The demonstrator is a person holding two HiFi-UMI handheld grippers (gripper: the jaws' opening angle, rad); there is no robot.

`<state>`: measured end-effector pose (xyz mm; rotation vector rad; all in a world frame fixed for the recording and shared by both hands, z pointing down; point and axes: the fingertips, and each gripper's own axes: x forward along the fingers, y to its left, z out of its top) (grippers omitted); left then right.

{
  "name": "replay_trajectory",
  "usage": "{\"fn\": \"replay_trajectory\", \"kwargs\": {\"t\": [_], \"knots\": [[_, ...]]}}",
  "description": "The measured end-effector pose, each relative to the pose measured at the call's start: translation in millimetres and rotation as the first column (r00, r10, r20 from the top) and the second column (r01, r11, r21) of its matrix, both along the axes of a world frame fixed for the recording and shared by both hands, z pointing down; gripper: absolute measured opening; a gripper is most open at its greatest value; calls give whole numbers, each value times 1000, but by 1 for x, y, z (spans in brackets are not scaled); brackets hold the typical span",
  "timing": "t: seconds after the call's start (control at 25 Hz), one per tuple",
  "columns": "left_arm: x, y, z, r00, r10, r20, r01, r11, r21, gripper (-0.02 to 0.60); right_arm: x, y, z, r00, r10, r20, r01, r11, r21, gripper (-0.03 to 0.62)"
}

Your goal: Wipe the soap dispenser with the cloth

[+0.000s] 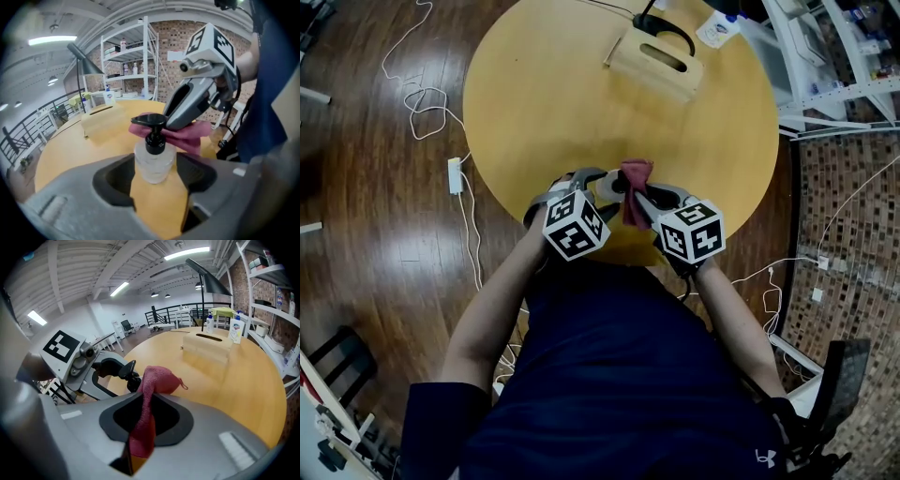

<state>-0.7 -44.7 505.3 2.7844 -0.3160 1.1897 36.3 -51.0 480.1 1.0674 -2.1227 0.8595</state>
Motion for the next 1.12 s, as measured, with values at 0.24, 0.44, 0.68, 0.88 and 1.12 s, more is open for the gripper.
{"fn": "replay_trajectory", "kwargs": {"t": [0.24, 0.44, 0.68, 0.88, 1.12], "knots": [[1, -2, 1, 979, 201, 25, -202, 979, 34, 275, 7, -33, 3, 999, 31, -37, -31, 999, 15, 61], [-1, -2, -5, 1000, 22, 1, -22, 1000, -21, 284, 9, -17, 4, 998, 50, -39, -49, 999, 7, 60], [9, 1, -2, 998, 13, -54, -12, 1000, 15, 282, 11, 0, 1, 1000, 5, -12, -5, 999, -37, 60], [9, 6, 0, 973, 227, -32, -227, 974, 5, 281, 12, -30, 5, 999, 2, -45, -2, 1000, -14, 61], [-5, 1, -3, 998, 59, 1, -59, 997, -43, 334, 12, -8, 8, 999, 26, -29, -27, 999, -36, 58]]}}
